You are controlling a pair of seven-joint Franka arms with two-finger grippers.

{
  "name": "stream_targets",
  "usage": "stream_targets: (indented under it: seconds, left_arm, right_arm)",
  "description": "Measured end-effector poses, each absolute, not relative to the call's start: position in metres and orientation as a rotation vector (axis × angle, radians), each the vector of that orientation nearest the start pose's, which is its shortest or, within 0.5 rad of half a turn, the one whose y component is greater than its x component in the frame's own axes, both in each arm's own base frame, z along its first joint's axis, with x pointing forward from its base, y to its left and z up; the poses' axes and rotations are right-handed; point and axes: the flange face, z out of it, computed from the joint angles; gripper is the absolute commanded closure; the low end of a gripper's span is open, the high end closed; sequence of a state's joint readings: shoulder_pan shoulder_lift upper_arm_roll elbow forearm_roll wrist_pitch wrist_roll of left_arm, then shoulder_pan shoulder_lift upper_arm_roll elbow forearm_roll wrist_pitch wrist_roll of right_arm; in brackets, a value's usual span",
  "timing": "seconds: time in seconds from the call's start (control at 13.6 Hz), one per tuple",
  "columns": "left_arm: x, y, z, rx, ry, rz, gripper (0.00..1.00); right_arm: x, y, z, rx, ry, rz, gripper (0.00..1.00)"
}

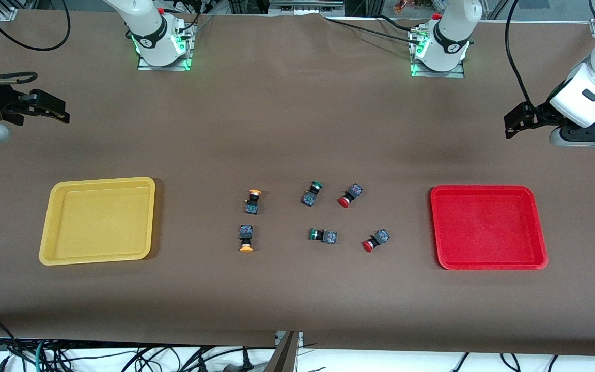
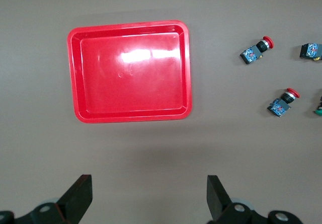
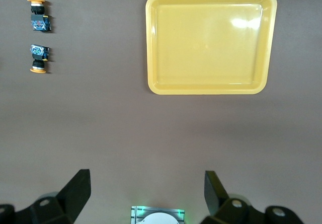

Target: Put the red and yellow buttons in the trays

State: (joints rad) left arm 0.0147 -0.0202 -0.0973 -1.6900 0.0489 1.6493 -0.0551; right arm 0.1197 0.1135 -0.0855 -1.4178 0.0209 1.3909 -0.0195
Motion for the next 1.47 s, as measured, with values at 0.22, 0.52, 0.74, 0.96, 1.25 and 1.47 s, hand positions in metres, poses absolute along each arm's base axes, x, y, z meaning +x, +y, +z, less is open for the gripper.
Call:
stream_targets:
  seconds: [0.22, 0.52, 0.74, 0.96, 1.25, 1.47]
  left_arm:
    - [0.549, -0.041, 0.585, -3.088, 0.048, 0.055, 0.0]
    - [0.548, -0.041, 0.584, -3.087, 0.048, 0.057, 0.0]
    - [0.55, -0.041, 0.582, -3.087, 0.049, 0.064, 0.0]
    - [0.566, -0.056, 0.561, -3.089, 0.091, 0.115, 0.0]
    - [0.598, -0.08, 0.49, -3.083, 0.156, 0.266, 0.0]
    - [0.635, -0.101, 0.435, -3.107, 0.205, 0.191, 0.0]
  right_arm:
    - [0.57, 0.024, 0.617, -3.123, -0.086, 0.219, 0.0]
    - [0.57, 0.024, 0.617, -3.123, -0.085, 0.219, 0.0]
    - [0.572, 0.024, 0.613, -3.123, -0.085, 0.227, 0.0]
    - [0.583, 0.025, 0.597, -3.125, -0.084, 0.237, 0.0]
    - [0.614, 0.031, 0.549, -3.131, -0.093, 0.249, 0.0]
    - [0.642, 0.067, 0.504, -3.136, -0.161, 0.193, 0.0]
